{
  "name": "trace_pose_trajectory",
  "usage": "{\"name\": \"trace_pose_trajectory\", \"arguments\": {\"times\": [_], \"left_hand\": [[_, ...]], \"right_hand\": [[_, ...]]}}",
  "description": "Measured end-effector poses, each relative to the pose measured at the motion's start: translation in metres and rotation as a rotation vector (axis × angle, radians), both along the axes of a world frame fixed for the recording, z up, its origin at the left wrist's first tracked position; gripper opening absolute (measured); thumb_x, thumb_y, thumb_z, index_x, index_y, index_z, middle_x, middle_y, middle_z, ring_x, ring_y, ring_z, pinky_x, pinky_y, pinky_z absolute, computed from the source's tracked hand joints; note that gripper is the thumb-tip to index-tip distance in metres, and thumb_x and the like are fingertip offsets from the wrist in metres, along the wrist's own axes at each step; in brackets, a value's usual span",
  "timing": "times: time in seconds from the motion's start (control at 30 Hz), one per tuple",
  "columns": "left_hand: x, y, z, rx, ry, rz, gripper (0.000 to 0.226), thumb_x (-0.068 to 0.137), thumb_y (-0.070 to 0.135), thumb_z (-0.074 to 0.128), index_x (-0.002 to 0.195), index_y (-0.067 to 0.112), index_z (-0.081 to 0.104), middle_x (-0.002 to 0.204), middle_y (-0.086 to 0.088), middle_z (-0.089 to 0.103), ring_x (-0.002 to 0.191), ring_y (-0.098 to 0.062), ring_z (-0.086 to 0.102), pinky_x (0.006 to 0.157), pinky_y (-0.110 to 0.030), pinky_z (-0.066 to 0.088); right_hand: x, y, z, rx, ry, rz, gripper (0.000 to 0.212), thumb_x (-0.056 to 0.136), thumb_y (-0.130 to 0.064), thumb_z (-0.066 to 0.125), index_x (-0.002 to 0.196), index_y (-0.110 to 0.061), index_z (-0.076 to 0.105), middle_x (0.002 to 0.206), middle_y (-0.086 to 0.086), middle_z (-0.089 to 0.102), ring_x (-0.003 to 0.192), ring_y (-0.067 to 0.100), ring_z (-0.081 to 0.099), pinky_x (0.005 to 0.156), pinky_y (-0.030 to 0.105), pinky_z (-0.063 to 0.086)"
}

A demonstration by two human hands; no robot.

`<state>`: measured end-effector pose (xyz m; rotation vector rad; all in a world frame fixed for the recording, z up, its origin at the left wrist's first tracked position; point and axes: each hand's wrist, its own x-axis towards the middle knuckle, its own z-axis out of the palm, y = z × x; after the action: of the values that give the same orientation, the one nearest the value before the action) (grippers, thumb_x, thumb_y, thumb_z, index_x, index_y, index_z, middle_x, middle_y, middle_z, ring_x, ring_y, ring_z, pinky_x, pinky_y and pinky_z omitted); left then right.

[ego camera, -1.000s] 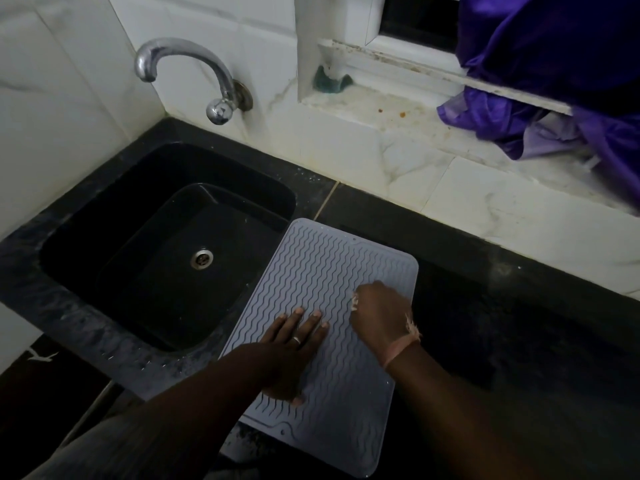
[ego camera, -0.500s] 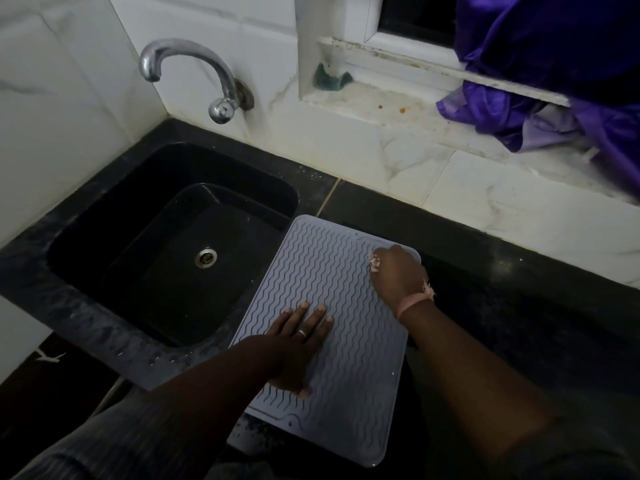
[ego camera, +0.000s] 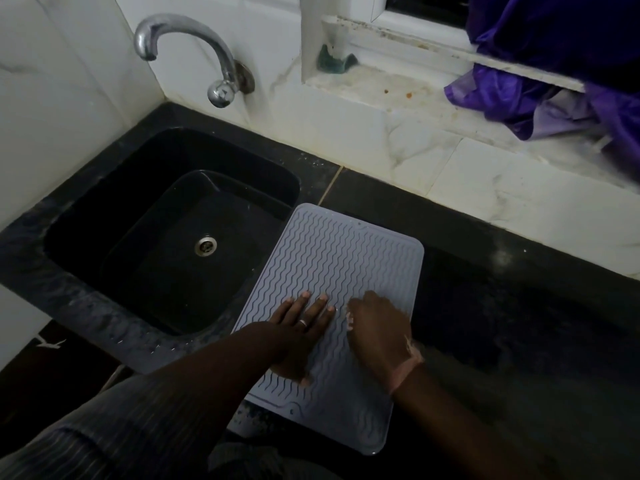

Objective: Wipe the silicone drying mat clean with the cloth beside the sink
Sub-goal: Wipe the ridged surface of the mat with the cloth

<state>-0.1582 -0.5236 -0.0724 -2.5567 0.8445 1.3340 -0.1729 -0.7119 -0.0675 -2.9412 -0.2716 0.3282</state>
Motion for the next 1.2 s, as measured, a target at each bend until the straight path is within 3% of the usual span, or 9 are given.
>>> {"name": "trace_pose_trajectory", "arguments": {"times": [0.13, 0.27, 0.4, 0.6, 0.77, 0.97, 1.1, 1.2], "left_hand": [[-0.001, 0.001, -0.003, -0.004, -0.016, 0.0, 0.135, 0.083, 0.067, 0.068, 0.144, 0.026, -0.046, 0.142, -0.001, -0.06, 0.131, -0.03, -0.054, 0.107, -0.045, -0.029], [-0.002, 0.003, 0.0, -0.041, -0.03, -0.012, 0.135, 0.083, 0.066, 0.068, 0.146, 0.025, -0.043, 0.145, -0.001, -0.057, 0.131, -0.029, -0.053, 0.107, -0.044, -0.028], [-0.002, 0.008, 0.004, -0.102, -0.033, -0.01, 0.131, 0.086, 0.056, 0.071, 0.15, 0.026, -0.039, 0.147, 0.0, -0.053, 0.133, -0.027, -0.05, 0.111, -0.045, -0.024], [-0.003, 0.013, -0.002, -0.175, -0.092, 0.046, 0.121, 0.09, 0.04, 0.072, 0.155, 0.032, -0.029, 0.157, 0.005, -0.043, 0.141, -0.025, -0.041, 0.117, -0.043, -0.017], [-0.007, 0.013, -0.003, -0.197, -0.164, 0.042, 0.118, 0.09, 0.039, 0.072, 0.158, 0.031, -0.024, 0.163, 0.003, -0.034, 0.148, -0.026, -0.033, 0.12, -0.043, -0.012], [-0.011, 0.014, -0.008, -0.225, -0.227, 0.074, 0.118, 0.087, 0.035, 0.076, 0.16, 0.03, -0.018, 0.166, 0.002, -0.028, 0.151, -0.027, -0.027, 0.118, -0.041, -0.012], [-0.012, 0.012, -0.007, -0.235, -0.24, 0.079, 0.118, 0.087, 0.035, 0.077, 0.161, 0.029, -0.015, 0.167, 0.002, -0.025, 0.152, -0.027, -0.024, 0.118, -0.04, -0.011], [-0.012, 0.012, -0.004, -0.247, -0.233, 0.075, 0.118, 0.086, 0.035, 0.077, 0.161, 0.028, -0.013, 0.167, 0.001, -0.024, 0.153, -0.028, -0.023, 0.12, -0.041, -0.009]], "right_hand": [[-0.035, 0.015, -0.002, -0.017, 0.026, 0.012, 0.021, 0.098, -0.028, 0.051, 0.109, -0.019, 0.067, 0.108, 0.004, 0.061, 0.095, 0.024, 0.063, 0.072, 0.042, 0.057], [-0.038, 0.01, 0.005, 0.036, 0.102, 0.049, 0.025, 0.098, -0.03, 0.048, 0.113, -0.021, 0.065, 0.113, 0.002, 0.059, 0.103, 0.024, 0.061, 0.081, 0.04, 0.054], [-0.017, -0.001, 0.006, 0.091, 0.067, 0.026, 0.016, 0.095, -0.03, 0.054, 0.099, -0.022, 0.068, 0.102, 0.0, 0.06, 0.095, 0.021, 0.062, 0.078, 0.041, 0.055], [-0.028, 0.013, 0.006, 0.053, 0.044, 0.028, 0.021, 0.098, -0.032, 0.049, 0.107, -0.023, 0.066, 0.107, 0.0, 0.06, 0.096, 0.02, 0.061, 0.076, 0.039, 0.055], [-0.071, 0.028, 0.012, 0.075, 0.128, 0.121, 0.027, 0.101, -0.035, 0.048, 0.119, -0.022, 0.063, 0.117, 0.001, 0.059, 0.105, 0.021, 0.06, 0.084, 0.038, 0.054], [-0.107, 0.042, 0.014, -0.052, 0.381, 0.315, 0.046, 0.101, -0.043, 0.053, 0.138, -0.016, 0.05, 0.139, 0.009, 0.048, 0.123, 0.028, 0.052, 0.096, 0.045, 0.051], [-0.104, 0.035, 0.014, -0.018, 0.356, 0.36, 0.044, 0.1, -0.044, 0.054, 0.136, -0.019, 0.053, 0.135, 0.008, 0.051, 0.121, 0.027, 0.053, 0.095, 0.044, 0.051], [-0.089, 0.026, 0.01, 0.047, 0.197, 0.319, 0.031, 0.101, -0.04, 0.05, 0.124, -0.02, 0.06, 0.122, 0.005, 0.058, 0.109, 0.025, 0.059, 0.089, 0.043, 0.053]]}}
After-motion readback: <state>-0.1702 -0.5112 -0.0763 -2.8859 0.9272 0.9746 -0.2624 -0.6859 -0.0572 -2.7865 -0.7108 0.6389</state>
